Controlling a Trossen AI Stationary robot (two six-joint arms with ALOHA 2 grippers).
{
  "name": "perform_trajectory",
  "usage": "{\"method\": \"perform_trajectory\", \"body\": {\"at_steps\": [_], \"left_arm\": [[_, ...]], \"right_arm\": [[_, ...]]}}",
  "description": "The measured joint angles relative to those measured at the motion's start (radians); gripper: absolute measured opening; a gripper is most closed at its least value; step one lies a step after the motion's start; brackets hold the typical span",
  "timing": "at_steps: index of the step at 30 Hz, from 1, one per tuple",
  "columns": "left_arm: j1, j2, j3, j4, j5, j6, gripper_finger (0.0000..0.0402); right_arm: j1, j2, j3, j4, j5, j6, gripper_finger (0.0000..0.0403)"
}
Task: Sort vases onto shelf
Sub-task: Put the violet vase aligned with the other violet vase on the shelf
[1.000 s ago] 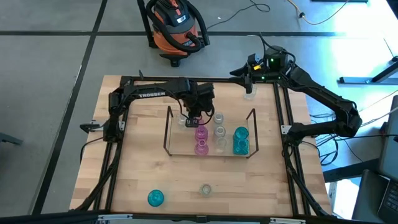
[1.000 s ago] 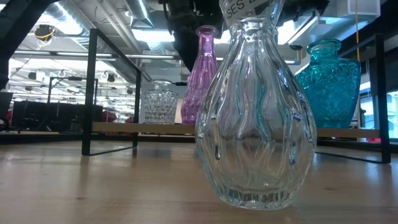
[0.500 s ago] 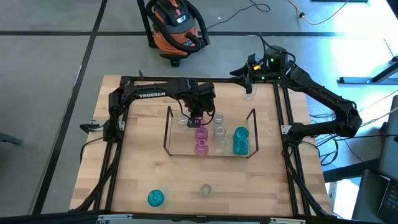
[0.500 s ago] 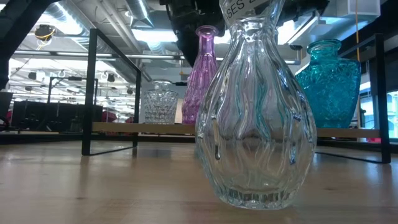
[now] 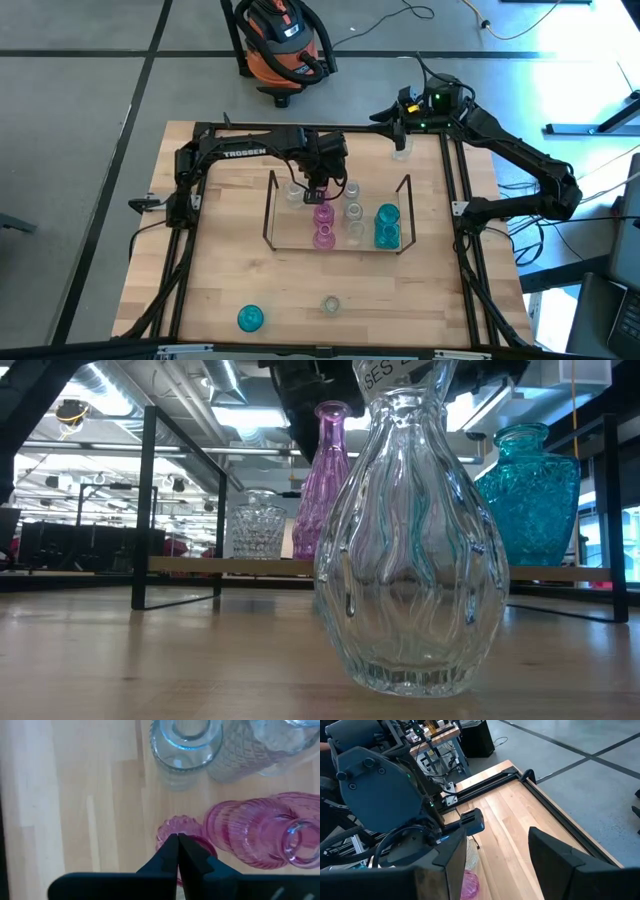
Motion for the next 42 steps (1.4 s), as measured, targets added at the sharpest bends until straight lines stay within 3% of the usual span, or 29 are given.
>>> {"method": "perform_trajectory", "body": {"at_steps": [7, 17, 20, 22, 27, 35, 39, 42], "left_arm": [[0.001, -0.048, 0.018, -0.022, -0.071, -0.031, 0.0000], [-0.027, -0.247, 0.040, -0.032, 0.100, -0.319, 0.0000], [-0.102, -0.265, 0.040, -0.032, 0.195, -0.466, 0.0000], [-0.186, -0.264, 0.037, -0.032, 0.193, -0.553, 0.0000], [-0.356, -0.264, -0.047, 0.039, 0.110, -0.823, 0.0000], [-0.505, -0.262, -0.248, 0.457, 0.006, -1.243, 0.0000], [-0.577, -0.262, -0.308, 0.501, -0.154, -1.473, 0.0000], [-0.637, -0.259, -0.331, 0.491, -0.384, -1.665, 0.0000]], "right_arm": [[0.000, 0.000, 0.000, -0.001, -0.011, 0.007, 0.0186], [0.000, -0.008, 0.001, -0.024, -0.046, 0.008, 0.0186], [0.000, -0.015, 0.001, -0.031, -0.071, 0.010, 0.0186], [0.001, -0.024, 0.001, -0.039, -0.081, 0.010, 0.0186], [0.001, -0.056, 0.001, -0.083, -0.090, -0.005, 0.0186], [0.001, -0.096, 0.001, -0.107, -0.097, -0.029, 0.0186], [0.001, -0.121, 0.001, -0.117, -0.097, -0.030, 0.0186], [0.001, -0.138, 0.001, -0.134, -0.097, -0.046, 0.0186]]}}
